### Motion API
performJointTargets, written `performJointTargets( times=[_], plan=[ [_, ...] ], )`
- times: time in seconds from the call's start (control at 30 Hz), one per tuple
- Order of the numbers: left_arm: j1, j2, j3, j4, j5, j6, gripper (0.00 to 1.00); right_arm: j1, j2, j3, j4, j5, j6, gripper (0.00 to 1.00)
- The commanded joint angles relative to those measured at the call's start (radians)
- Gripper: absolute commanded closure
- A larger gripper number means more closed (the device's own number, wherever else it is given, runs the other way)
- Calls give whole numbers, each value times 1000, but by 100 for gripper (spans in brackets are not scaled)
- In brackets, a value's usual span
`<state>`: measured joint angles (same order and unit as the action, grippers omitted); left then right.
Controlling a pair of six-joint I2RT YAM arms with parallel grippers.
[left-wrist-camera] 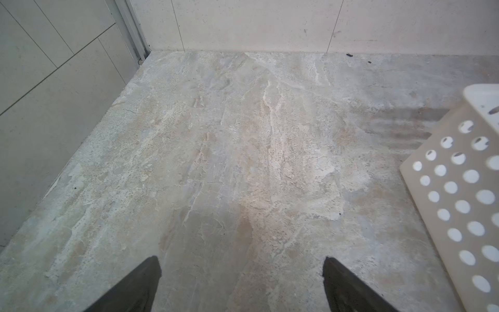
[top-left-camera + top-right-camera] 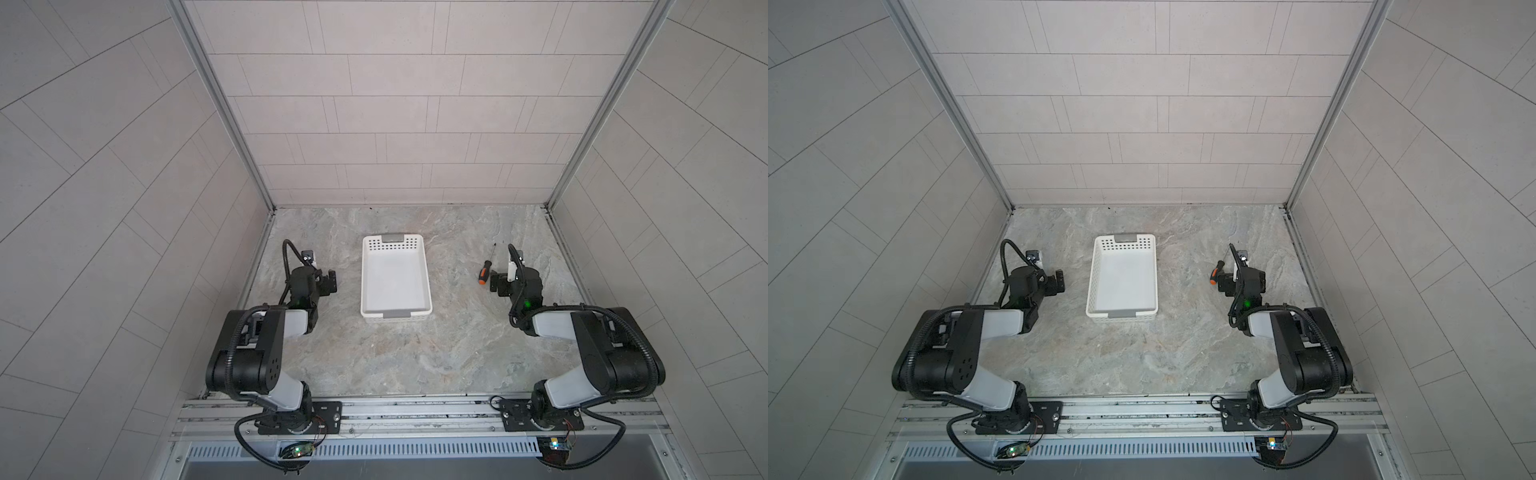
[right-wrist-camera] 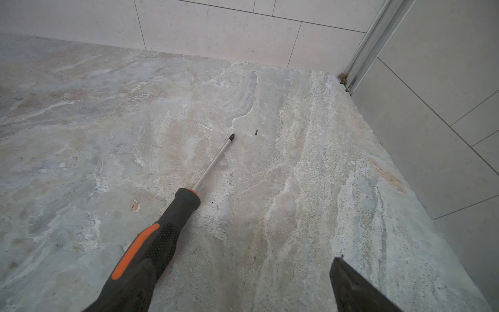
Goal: Put the screwdriver in the bin
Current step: Pick up the screwdriver from the top-right of the table.
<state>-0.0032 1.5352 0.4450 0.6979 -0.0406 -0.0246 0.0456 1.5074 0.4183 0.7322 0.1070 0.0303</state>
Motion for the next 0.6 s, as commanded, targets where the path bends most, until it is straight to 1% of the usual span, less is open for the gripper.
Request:
performJointTargets(
  times=[0.0, 0.57],
  plan=[
    [-3, -1, 15, 9, 8, 11, 0, -2, -1, 9, -4, 16, 2, 0],
    [-4, -3, 12, 12, 8, 12, 0, 1, -4, 0, 7, 19, 0, 0]
  ],
)
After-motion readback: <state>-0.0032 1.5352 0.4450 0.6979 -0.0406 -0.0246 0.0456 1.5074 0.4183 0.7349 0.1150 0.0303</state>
